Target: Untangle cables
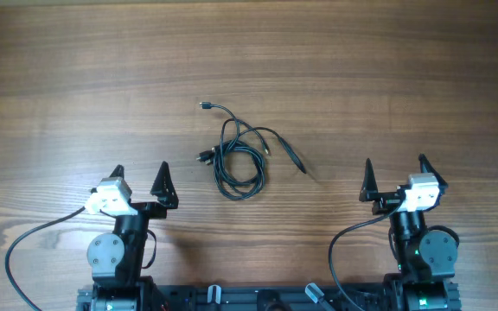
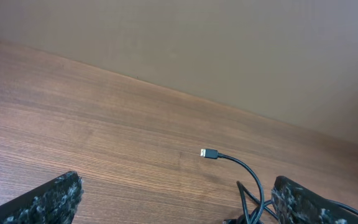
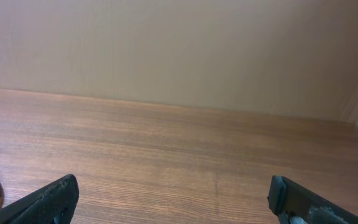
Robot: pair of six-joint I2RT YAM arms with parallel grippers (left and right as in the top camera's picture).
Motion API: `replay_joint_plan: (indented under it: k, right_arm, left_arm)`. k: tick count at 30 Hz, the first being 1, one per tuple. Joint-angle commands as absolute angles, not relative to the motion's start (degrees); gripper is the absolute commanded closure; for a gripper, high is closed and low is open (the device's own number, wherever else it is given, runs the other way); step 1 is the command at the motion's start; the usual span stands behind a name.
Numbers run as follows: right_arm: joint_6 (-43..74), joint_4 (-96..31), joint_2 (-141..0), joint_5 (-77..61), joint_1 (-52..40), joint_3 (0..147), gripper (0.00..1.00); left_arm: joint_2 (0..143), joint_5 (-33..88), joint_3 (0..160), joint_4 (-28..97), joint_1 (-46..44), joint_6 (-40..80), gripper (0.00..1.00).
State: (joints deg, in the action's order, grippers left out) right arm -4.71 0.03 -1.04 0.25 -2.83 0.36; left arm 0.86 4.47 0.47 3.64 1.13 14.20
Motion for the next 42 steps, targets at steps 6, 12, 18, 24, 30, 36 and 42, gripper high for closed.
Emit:
replay_joint_plan:
  k: [6, 12, 18, 24, 30, 36, 42]
  right_arm:
    - [-4.1, 0.4, -0.8, 1.0, -2.5, 0.3, 0.00]
    - [-4.1, 0.4, -0.8, 1.0, -2.5, 0.3, 0.00]
    - [-4.1, 0.4, -0.8, 1.0, -2.5, 0.3, 0.00]
    - [-4.1, 0.4, -0.8, 1.0, -2.5, 0.3, 0.00]
    - [-4.1, 0.4, -0.8, 1.0, -2.5, 0.3, 0.00]
    - [-4.1, 0.4, -0.8, 1.0, -2.5, 0.3, 0.00]
    - [-4.1, 0.4, -0.8, 1.0, -2.5, 0.3, 0.00]
  left_arm:
    - [1.1, 5.7, 0.3, 4.0, 1.0, 13.3, 0.00]
    - [1.1, 5.7, 0.3, 4.0, 1.0, 13.3, 0.00]
    - [1.1, 5.7, 0.3, 4.0, 1.0, 13.3, 0.00]
    - [1.1, 5.7, 0.3, 4.0, 1.0, 13.3, 0.00]
    - [1.1, 5.7, 0.3, 4.0, 1.0, 13.3, 0.00]
    - [1.1, 6.0, 0.3, 3.3, 1.0, 13.9, 0.00]
    - [1.5, 7.1, 3.5, 5.8, 1.0, 13.9, 0.00]
